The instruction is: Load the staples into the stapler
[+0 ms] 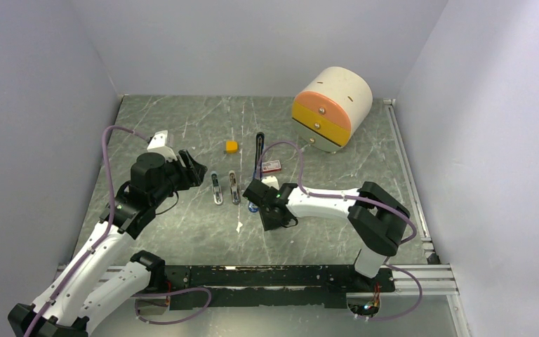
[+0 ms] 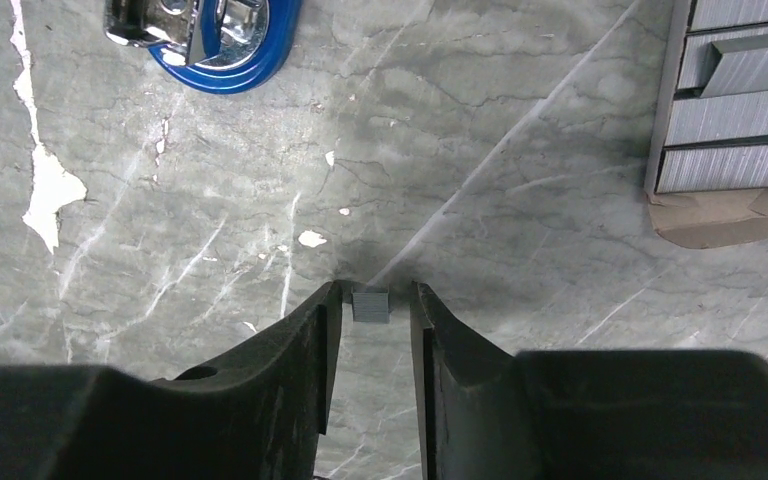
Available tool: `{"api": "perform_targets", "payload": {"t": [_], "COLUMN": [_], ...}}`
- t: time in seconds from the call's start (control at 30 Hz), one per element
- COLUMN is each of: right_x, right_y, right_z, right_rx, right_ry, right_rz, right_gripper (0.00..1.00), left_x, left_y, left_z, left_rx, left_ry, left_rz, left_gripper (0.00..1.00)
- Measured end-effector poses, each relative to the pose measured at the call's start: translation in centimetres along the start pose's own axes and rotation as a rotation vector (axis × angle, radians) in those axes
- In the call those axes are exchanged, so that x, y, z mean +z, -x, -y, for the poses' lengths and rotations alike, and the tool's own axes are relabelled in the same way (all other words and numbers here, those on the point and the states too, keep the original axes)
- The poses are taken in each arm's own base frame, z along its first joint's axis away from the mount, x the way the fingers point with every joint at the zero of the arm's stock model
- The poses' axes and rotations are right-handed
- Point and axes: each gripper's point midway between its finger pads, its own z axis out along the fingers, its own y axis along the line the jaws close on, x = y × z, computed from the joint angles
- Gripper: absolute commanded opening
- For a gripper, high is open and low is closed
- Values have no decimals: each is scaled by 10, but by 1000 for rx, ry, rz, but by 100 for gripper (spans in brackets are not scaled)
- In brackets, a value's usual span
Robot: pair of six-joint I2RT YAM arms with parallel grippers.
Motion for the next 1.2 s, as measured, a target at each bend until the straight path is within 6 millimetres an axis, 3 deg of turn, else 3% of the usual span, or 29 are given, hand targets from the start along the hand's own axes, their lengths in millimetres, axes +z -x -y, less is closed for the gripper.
{"api": "perform_targets", "payload": {"t": [0.9, 1.2], "right_x": [1, 1], "right_y": [4, 6], "right_z": [-5, -4], "right_rx": [0, 5], "right_ry": [24, 14], "right_rz": [14, 24], "right_gripper": [20, 19], "left_x": [0, 0], "left_y": [0, 0], "left_z": [0, 0], "left_rx": [0, 0], "left_ry": [0, 0], "left_rz": [0, 0], "left_gripper": [63, 63]}}
